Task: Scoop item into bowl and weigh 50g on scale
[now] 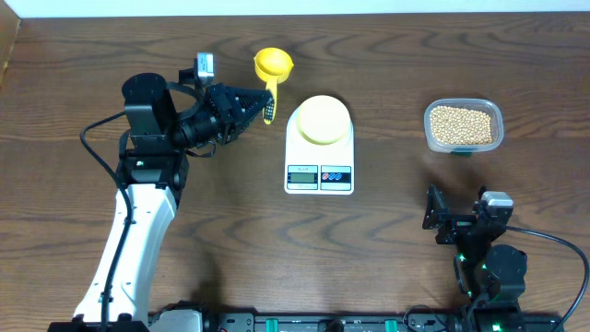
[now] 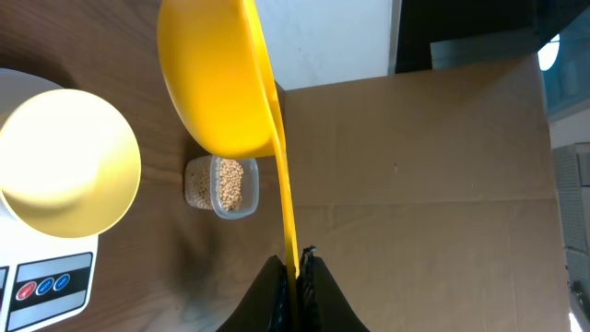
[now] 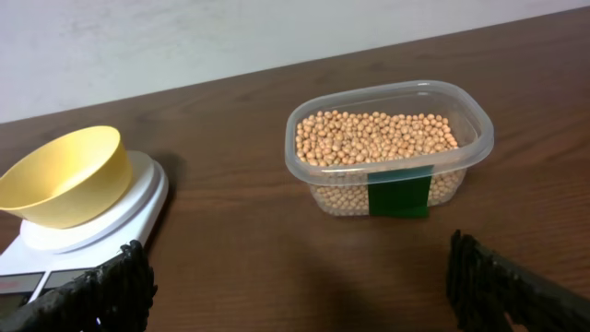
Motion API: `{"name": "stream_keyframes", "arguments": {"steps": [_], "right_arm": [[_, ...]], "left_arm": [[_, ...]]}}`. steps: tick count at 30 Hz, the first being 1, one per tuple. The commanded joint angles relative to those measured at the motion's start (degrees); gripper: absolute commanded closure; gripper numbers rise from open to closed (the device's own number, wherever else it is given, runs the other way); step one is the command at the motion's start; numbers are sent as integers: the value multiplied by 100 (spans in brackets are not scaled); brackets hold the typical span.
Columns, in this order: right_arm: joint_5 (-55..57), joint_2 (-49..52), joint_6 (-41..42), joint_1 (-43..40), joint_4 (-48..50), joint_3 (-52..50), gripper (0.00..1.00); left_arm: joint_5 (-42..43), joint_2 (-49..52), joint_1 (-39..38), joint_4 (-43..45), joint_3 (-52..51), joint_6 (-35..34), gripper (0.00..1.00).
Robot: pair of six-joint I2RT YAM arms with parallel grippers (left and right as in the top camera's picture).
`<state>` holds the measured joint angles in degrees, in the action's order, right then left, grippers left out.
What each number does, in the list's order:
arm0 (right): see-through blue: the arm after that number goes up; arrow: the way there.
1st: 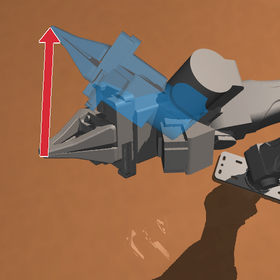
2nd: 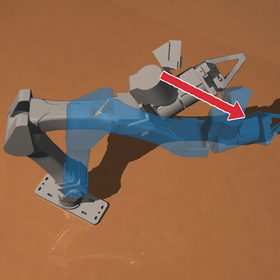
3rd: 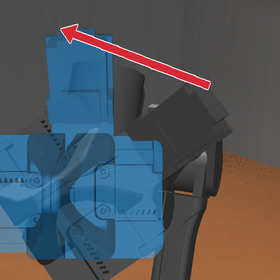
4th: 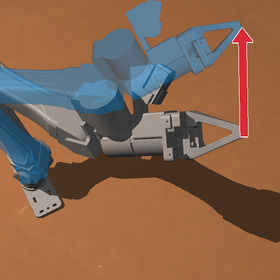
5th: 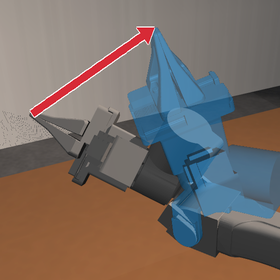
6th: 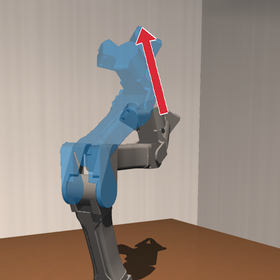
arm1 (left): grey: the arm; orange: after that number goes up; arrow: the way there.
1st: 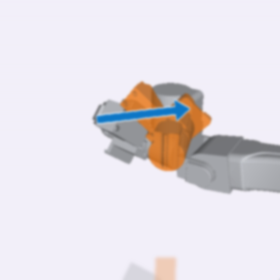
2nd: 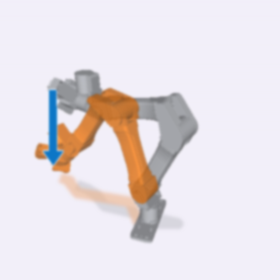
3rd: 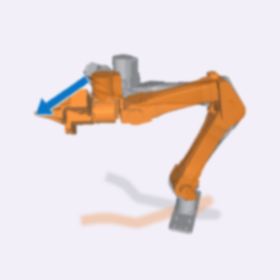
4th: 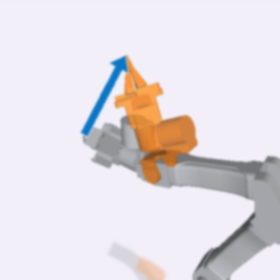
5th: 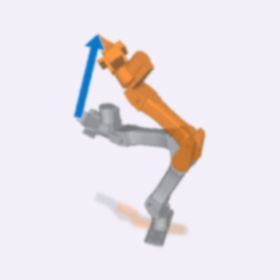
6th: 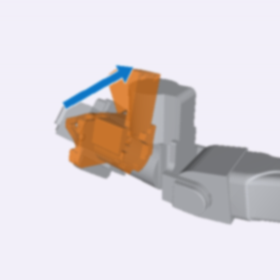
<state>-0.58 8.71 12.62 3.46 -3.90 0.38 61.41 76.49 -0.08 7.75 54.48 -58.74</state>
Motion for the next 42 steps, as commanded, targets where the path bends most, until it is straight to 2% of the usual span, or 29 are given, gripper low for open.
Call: {"name": "stream_keyframes", "arguments": {"steps": [1,8,16,23,32,37,42], "right_arm": [[66,7,66,26,129,-7,1],[2,9,66,28,645,-7,1],[-323,9,74,26,1902,11,1],[-1158,61,1040,26,1849,411,1],[-1248,61,1147,28,2424,662,1],[-2135,63,1453,28,2221,662,1],[-2312,63,2450,28,2253,667,1]], "left_arm": [[96,-63,4,35,138,-31,93],[96,-63,4,35,138,-26,93],[85,-63,4,33,138,81,93],[-52,-63,4,7,138,-15,93],[-52,-63,4,9,136,-48,93],[-52,-63,-2,9,136,-55,93],[-52,-63,-17,7,136,-52,93]]}}
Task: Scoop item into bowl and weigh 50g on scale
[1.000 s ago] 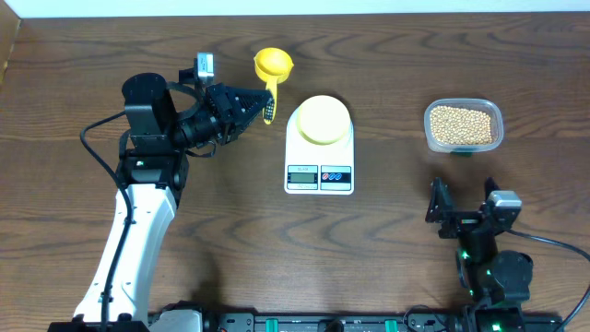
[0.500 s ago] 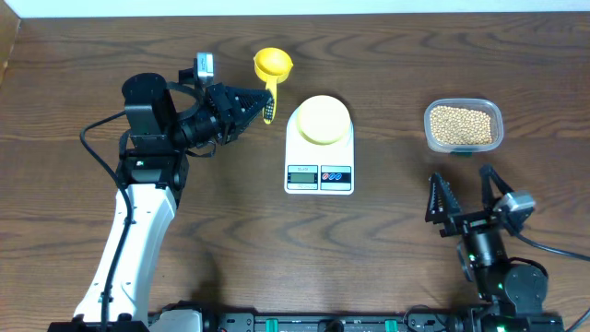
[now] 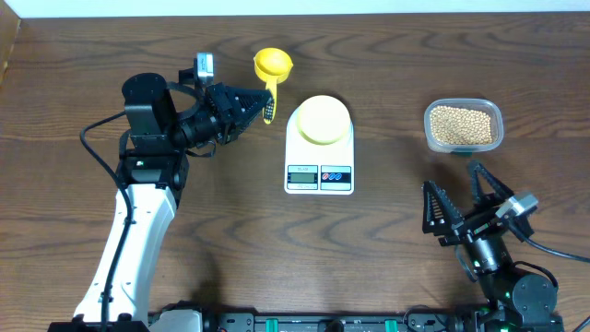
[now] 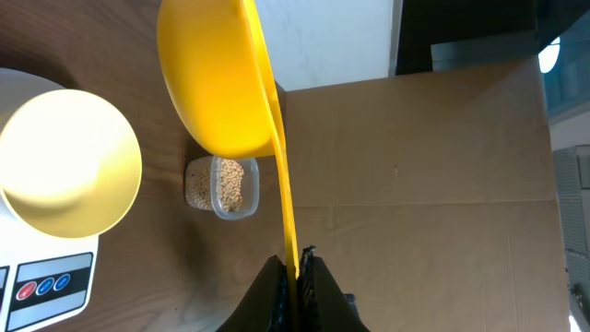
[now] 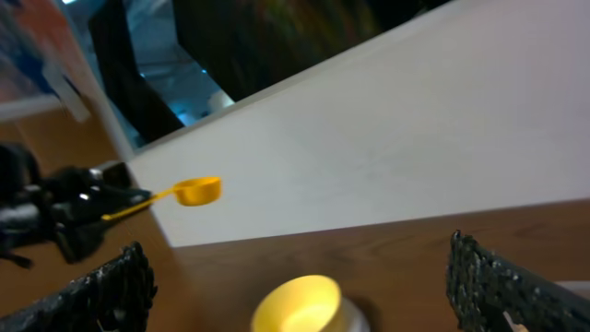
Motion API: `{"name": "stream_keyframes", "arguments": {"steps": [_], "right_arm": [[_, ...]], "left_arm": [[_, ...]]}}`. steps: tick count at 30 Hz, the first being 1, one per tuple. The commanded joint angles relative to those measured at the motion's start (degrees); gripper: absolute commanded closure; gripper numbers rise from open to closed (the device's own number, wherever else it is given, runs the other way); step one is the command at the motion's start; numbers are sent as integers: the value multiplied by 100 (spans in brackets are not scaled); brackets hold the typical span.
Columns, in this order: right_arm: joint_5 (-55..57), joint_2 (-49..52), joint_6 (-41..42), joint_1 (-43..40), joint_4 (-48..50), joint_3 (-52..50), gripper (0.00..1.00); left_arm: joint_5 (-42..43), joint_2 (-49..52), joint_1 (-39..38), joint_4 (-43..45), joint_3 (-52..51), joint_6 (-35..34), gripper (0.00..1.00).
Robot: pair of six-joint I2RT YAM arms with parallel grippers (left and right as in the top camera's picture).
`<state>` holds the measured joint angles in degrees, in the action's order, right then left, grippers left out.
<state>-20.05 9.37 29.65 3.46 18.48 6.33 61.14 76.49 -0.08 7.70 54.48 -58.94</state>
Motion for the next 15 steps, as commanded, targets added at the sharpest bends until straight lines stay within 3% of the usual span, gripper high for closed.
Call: {"name": "stream_keyframes", "arguments": {"steps": [1,8,15], "right_arm": [[-520,-2,809,28,11,81,1],[-992,205,402,26,-656,817,1],[-824,1738,-529,28,-3200,2828,1]], "left_arm": [[-26,-63,-39,11,136,-33,93],[-192,-63,-581,13,136,-142,93],[-1034,-63,-1169,33,136,-658,93]]}}
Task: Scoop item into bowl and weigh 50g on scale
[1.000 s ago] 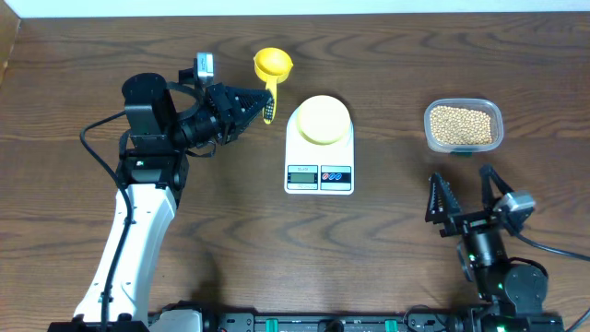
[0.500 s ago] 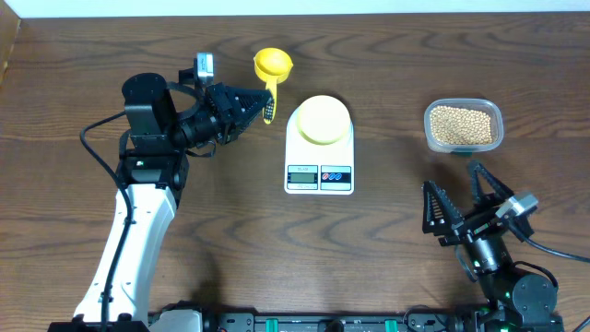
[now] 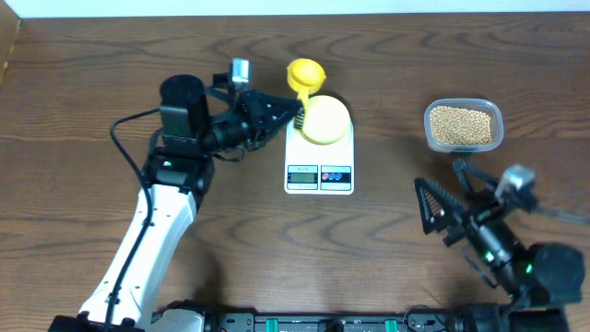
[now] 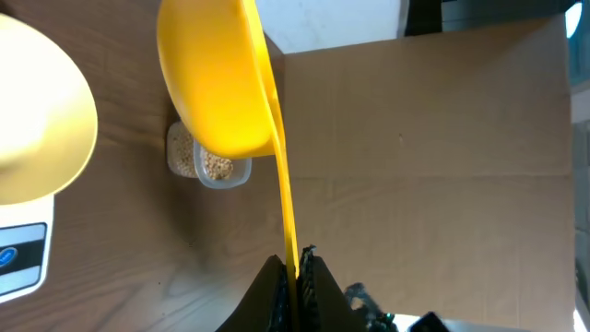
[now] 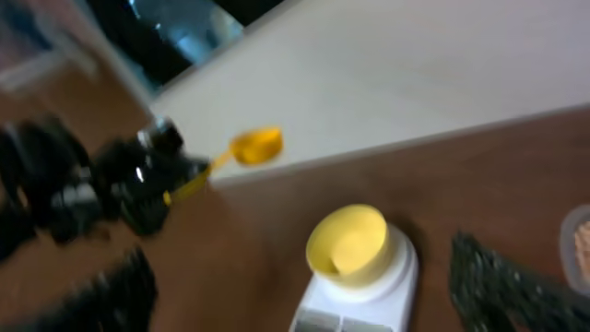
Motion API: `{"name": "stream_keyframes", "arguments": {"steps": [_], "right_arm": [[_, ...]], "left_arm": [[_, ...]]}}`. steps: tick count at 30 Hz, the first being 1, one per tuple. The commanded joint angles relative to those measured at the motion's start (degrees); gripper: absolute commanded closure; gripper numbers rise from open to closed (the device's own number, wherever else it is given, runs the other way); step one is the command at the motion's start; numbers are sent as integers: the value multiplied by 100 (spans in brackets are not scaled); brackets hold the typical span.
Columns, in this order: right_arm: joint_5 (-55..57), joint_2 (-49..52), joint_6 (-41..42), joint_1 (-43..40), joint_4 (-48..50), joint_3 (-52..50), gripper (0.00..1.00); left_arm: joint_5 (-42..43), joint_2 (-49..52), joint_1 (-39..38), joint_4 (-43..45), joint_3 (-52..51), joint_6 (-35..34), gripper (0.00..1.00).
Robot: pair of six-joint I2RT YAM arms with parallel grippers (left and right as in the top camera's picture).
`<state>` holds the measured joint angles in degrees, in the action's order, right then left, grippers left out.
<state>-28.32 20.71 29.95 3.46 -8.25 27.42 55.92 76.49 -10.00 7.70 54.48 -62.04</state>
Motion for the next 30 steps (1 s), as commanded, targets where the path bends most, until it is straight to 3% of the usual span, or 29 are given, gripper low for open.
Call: {"name": "stream_keyframes", "arguments": {"steps": [1,6,13,14,16,20,26,30], "right_arm": [[4,883,-706,28,-907,1029,1],[-188,2100,-1049,28,-2109,2197,1],[-2031,2944,-328,28,-1759,2337,1],[-2135,3036,-140,28,-1615,2337,1],[-2157,3204,549,28,-1296,2337,21],[-2157,3453,1912,79,-793,2337,19],[-2103,3683,2942,308,133,2337,19],[-1814,3707,3563,452,234,2337,26]], "left_arm": [[-680,-63,-275,55,136,-431,93],[-1346,-63,-743,332,136,-748,93],[-2031,-63,-1060,962,136,-1272,93],[-2184,-63,-1099,1029,136,-1316,93],[-2538,-63,-1215,1130,136,-1447,93],[-3121,-63,-1528,1132,136,-1626,93],[-3436,-63,-1930,1469,136,-1631,93],[-3462,-63,-2162,1792,136,-1628,93]]}}
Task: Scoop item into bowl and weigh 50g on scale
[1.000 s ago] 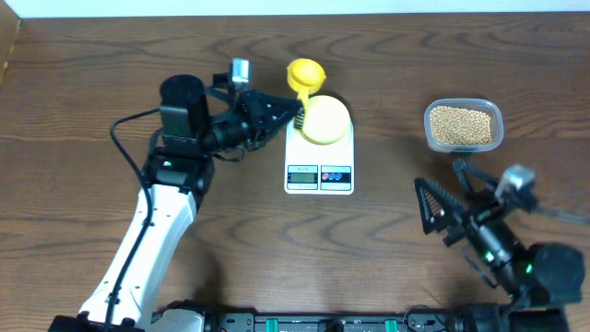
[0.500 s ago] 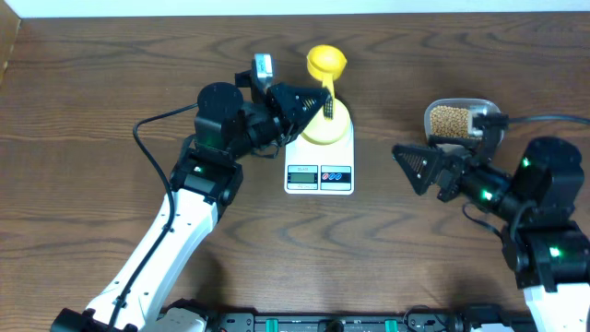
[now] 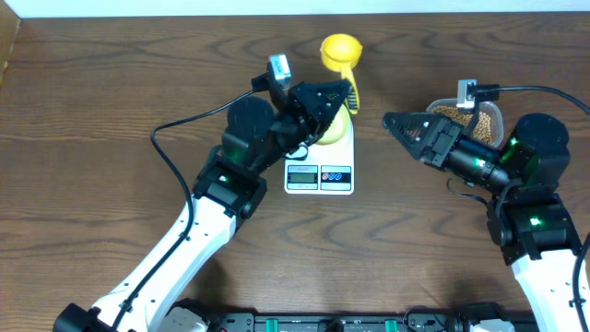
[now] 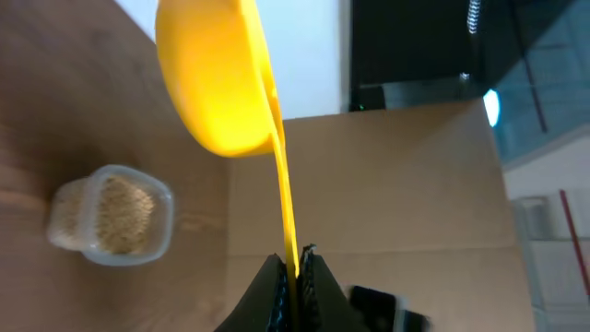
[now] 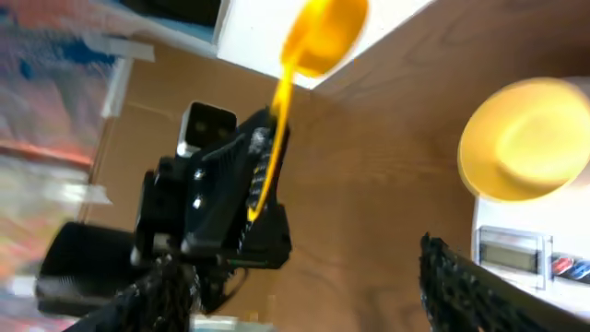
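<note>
My left gripper point(image 3: 343, 92) is shut on the handle of a yellow scoop point(image 3: 339, 49), whose cup hangs over the table just beyond the white scale point(image 3: 319, 175). In the left wrist view the scoop point(image 4: 217, 83) is seen from outside, so its contents are hidden. A yellow bowl point(image 5: 530, 138) stands on the scale point(image 5: 516, 254). The clear tub of beans point(image 3: 487, 112) sits to the right; it also shows as a tub point(image 4: 111, 217) below the scoop. My right gripper point(image 3: 398, 126) stands open between scale and tub, pointing left, with nothing in it.
The brown wooden table point(image 3: 92, 184) runs wide on the left and front. A cardboard wall point(image 4: 387, 184) stands past the table's far edge. The left arm point(image 3: 230, 175) lies diagonally across the table's front left toward the scale.
The left gripper with the scoop has moved right, from the scale's far left corner to beyond its far right side. My right gripper has moved from the front right up beside the tub, facing left.
At first the left gripper held the scoop well left of the scale and the right arm sat low at the front right, open. The right arm then lifted and turned. The scoop then stood at the scale's far left corner, and now stands past its far right.
</note>
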Motion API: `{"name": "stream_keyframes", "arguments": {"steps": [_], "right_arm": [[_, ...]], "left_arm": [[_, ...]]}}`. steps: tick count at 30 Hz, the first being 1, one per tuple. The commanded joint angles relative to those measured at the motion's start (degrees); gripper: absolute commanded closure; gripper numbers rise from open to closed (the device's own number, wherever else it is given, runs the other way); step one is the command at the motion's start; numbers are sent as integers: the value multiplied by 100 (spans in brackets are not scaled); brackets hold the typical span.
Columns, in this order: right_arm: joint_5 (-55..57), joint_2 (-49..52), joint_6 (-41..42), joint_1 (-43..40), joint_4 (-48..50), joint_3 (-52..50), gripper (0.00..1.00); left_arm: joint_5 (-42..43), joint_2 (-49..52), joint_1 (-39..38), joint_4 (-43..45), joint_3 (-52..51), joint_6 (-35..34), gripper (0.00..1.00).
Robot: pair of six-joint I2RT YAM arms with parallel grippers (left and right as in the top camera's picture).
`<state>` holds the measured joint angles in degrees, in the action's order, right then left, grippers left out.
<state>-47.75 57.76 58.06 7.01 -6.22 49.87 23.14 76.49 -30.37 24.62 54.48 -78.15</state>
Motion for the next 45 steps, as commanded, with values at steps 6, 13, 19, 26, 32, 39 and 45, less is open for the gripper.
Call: {"name": "stream_keyframes", "arguments": {"steps": [6,13,19,26,32,39,45], "right_arm": [[236,0,1088,227,249,92,34],[496,0,1757,393,286,92,38],[817,0,1891,570,286,92,47],[933,0,1947,584,291,92,60],[1056,0,1945,584,282,92,71],[1119,0,1945,584,280,92,78],[990,0,1947,584,278,92,80]], "left_arm": [[-334,-52,-413,125,136,-15,93],[-487,-52,-656,127,136,-17,93],[-778,-52,-927,192,136,-15,93],[-778,-52,-946,190,136,-15,93],[-752,-52,-946,190,136,-17,93],[-737,-52,-946,190,136,-15,93],[-739,-52,-946,188,136,-15,93]]}}
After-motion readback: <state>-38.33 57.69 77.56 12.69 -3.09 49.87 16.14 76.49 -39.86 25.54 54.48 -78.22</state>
